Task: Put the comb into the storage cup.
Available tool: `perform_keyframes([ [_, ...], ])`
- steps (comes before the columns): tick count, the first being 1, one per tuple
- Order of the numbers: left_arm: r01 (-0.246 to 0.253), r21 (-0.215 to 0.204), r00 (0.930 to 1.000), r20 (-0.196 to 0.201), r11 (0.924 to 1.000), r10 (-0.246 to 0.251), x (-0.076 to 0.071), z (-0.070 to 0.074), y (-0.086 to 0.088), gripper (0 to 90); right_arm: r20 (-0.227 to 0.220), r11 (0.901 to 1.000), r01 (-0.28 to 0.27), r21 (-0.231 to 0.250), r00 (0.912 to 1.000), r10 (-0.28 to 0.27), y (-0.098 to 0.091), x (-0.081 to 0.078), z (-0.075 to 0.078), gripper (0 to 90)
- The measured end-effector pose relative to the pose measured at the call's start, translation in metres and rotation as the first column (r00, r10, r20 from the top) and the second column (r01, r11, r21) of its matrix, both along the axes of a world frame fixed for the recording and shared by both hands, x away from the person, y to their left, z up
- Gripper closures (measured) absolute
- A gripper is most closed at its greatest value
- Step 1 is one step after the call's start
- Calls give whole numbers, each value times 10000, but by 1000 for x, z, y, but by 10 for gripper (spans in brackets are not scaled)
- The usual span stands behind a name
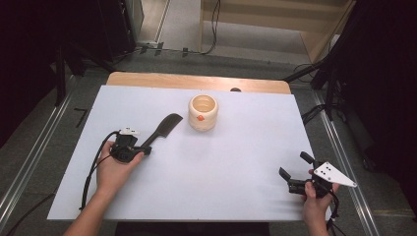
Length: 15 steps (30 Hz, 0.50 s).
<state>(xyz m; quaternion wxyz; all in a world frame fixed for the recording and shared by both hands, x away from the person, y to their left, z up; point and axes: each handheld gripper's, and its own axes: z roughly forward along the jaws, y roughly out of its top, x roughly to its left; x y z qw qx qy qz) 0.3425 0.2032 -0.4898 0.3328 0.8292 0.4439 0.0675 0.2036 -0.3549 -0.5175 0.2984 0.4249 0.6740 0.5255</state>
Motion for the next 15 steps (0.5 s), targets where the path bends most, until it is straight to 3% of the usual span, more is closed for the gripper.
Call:
perform_keyframes([
  [1, 74, -134, 10000, -57, 9999, -75, 0, 2, 0, 896, 0, 10000, 0, 0, 10000, 0, 0, 0, 0, 0],
  [2, 199, -191, 9996, -174, 9996, -203, 0, 4, 0, 787, -16, 10000, 17, 52, 10000, -17, 0, 0, 0, 0],
  [3, 341, -206, 9990, -287, 9992, -347, 1, 6, 0, 787, -16, 10000, 17, 52, 10000, -17, 0, 0, 0, 0],
  [4, 467, -243, 9988, -166, 9986, -471, 0, 12, 0, 718, -12, 10000, 17, 70, 10000, -17, -1, 0, 0, 0],
  [8, 522, -285, 9986, -74, 9982, -524, 3, 24, -2, 587, -12, 10000, 8, 61, 10000, -8, 0, 0, 0, 0],
  [11, 446, -38, 9990, 32, 9990, -446, 7, 29, -3, 551, -16, 10000, 5, 64, 10000, -5, 0, 0, 0, 0],
  [15, 305, 227, 9993, -209, 9993, -300, 19, 34, -3, 545, -17, 10000, 1, 64, 10000, -1, 0, 0, 0, 0],
])
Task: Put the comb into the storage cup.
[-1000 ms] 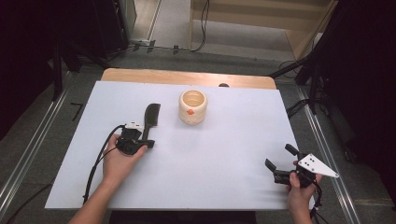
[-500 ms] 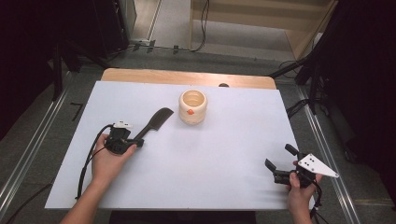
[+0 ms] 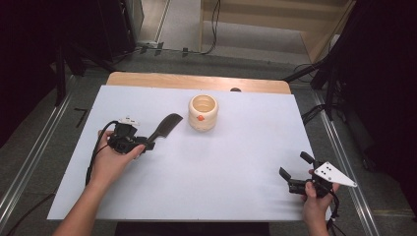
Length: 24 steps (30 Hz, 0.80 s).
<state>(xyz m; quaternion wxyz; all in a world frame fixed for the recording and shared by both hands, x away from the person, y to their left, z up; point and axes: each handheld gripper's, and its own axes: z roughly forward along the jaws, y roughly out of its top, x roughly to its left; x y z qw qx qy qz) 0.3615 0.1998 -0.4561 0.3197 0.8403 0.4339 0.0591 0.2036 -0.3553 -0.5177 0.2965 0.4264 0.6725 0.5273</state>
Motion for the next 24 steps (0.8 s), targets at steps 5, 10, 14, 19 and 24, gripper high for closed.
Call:
perform_keyframes([
  [5, -413, 477, 9989, -182, 9980, 422, 14, 0, -1, 547, -6, 10000, -11, -1, 10000, 11, 0, 0, 0, 0],
  [10, -556, 1217, 9979, -262, 9910, 592, 23, -6, -7, 551, -3, 10000, -13, -2, 10000, 13, 0, 0, 0, 0],
  [14, -367, 1693, 9983, -384, 9849, 438, 28, -11, -12, 596, -4, 10000, -10, 3, 10000, 10, 0, 0, 0, 0],
  [19, -182, 2145, 9978, -577, 9766, 313, 29, -17, -17, 613, -8, 10000, -17, -2, 10000, 17, 0, 0, 0, 0],
  [24, -309, 2244, 9977, -514, 9740, 435, 30, -19, -19, 613, -1, 10000, -17, -7, 10000, 17, 0, 0, 0, 0],
])
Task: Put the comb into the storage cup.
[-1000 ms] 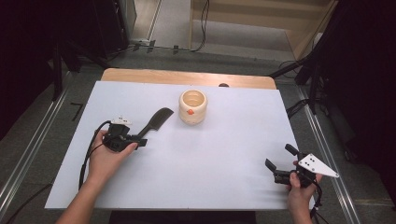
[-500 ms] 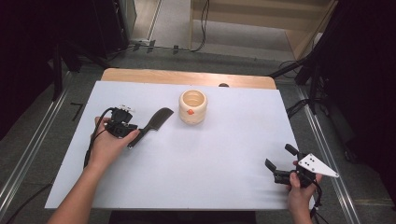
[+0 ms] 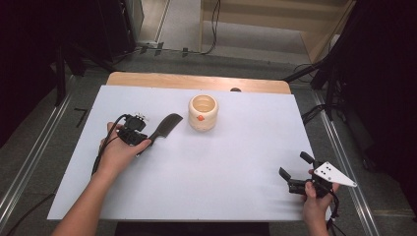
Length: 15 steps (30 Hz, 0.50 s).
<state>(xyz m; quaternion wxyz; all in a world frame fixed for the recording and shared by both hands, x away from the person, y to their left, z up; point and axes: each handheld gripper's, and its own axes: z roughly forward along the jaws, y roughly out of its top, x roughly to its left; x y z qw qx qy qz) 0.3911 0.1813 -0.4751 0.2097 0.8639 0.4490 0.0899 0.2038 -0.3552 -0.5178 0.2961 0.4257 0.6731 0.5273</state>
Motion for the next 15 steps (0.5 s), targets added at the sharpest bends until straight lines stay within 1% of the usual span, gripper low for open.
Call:
perform_keyframes([
  [4, 103, 95, 9999, -37, 9999, -103, 1, 0, 0, 613, 28, 10000, -13, 28, 10000, 12, 0, 0, 0, 0],
  [6, 110, 258, 9999, 74, 9996, -112, 0, -1, -2, 621, 20, 10000, -8, 13, 10000, 8, 0, 0, 0, 0],
  [7, 149, 424, 9998, 124, 9990, -155, 0, -1, -3, 633, 25, 10000, -26, -5, 10000, 26, 0, 0, 0, 0],
  [8, 170, 527, 9997, 168, 9985, -179, 0, -1, -4, 662, 19, 10000, -20, -8, 10000, 20, 0, 0, 0, 0],
  [9, 198, 551, 9997, 156, 9983, -207, 0, 0, -4, 662, 19, 10000, -20, -8, 10000, 20, 0, 0, 0, 0],
  [12, 277, 624, 9994, 175, 9977, -289, 0, 0, -4, 716, 21, 10000, 2, -7, 10000, -1, 0, 0, 0, 0],
  [15, 273, 611, 9992, 272, 9978, -290, -1, -1, -4, 721, 25, 10000, 4, -16, 10000, -4, 0, 0, 0, 0],
])
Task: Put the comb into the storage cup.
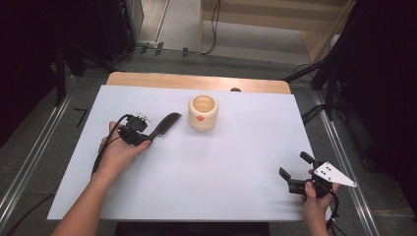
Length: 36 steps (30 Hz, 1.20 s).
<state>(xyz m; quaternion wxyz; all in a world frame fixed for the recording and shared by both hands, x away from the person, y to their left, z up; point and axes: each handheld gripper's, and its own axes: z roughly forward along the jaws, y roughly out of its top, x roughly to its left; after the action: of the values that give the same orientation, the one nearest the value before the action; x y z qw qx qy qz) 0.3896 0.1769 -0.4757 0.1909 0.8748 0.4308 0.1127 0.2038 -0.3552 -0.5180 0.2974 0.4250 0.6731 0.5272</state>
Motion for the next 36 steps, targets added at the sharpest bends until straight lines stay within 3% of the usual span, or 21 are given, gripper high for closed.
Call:
perform_keyframes([
  [15, -21, -713, 9997, 244, 9975, 39, -4, 0, 5, 721, -16, 10000, -6, -82, 10000, 6, 1, 0, 0, 0],
  [24, -228, -1173, 9965, 771, 9928, 320, -8, 9, 9, 721, -33, 10000, 15, -98, 10000, -15, 1, 0, 0, 0],
  [36, -335, -1778, 9870, 1491, 9835, 606, -17, 17, 17, 721, -84, 9998, 175, -98, 9998, -176, 2, 1, 0, 0],
])
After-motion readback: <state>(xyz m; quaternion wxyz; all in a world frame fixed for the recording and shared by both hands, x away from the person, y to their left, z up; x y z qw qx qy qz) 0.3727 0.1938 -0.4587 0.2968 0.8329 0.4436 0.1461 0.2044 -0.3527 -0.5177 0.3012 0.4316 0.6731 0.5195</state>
